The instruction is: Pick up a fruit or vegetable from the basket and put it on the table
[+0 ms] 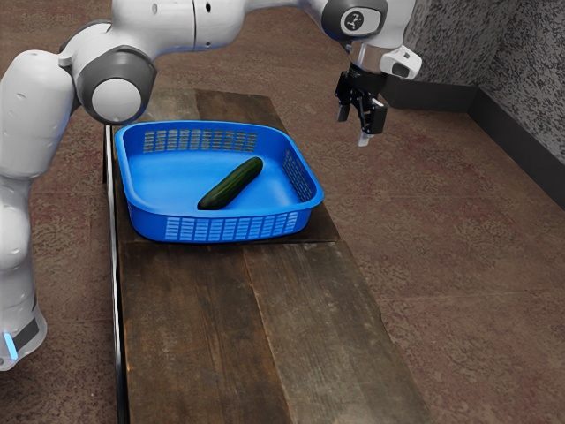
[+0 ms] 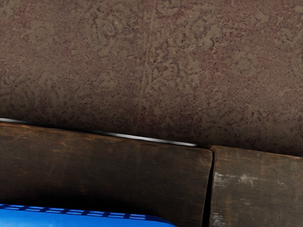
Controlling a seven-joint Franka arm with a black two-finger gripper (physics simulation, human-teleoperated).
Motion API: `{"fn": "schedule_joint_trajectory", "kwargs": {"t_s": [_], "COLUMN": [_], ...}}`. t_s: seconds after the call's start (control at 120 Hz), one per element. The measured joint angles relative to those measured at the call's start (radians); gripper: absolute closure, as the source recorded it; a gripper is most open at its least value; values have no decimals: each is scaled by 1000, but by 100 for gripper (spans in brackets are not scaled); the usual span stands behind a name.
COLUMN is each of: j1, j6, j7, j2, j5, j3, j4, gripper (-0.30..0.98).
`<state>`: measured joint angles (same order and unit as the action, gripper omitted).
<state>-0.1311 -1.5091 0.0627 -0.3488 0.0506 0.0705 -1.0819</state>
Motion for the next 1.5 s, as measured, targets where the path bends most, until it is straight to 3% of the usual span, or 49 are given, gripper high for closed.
{"fn": "schedule_joint_trajectory", "kwargs": {"t_s": [0.283, 0.358, 0.5, 0.733, 1.017, 1.075, 1.225, 1.367, 1.5], "j1": [1, -15, -15, 22, 20, 24, 11, 26, 25], "j6": [-22, -105, -174, -129, -66, -79, -172, -177, -161], "j7": [4, 26, 262, 690, 1051, 1096, 1181, 1240, 1285], "j2": [4, -3, -8, 5, 46, 112, 435, 620, 666], "j5": [4, -37, -138, -119, -67, -38, 15, 36, 43], "j3": [10, -20, -45, -53, -91, -91, -71, -46, -106], "j4": [-1, -14, -48, -58, -153, -249, -672, -862, -927], "gripper": [0, 0, 0, 0, 0, 0, 0, 0, 0]}}
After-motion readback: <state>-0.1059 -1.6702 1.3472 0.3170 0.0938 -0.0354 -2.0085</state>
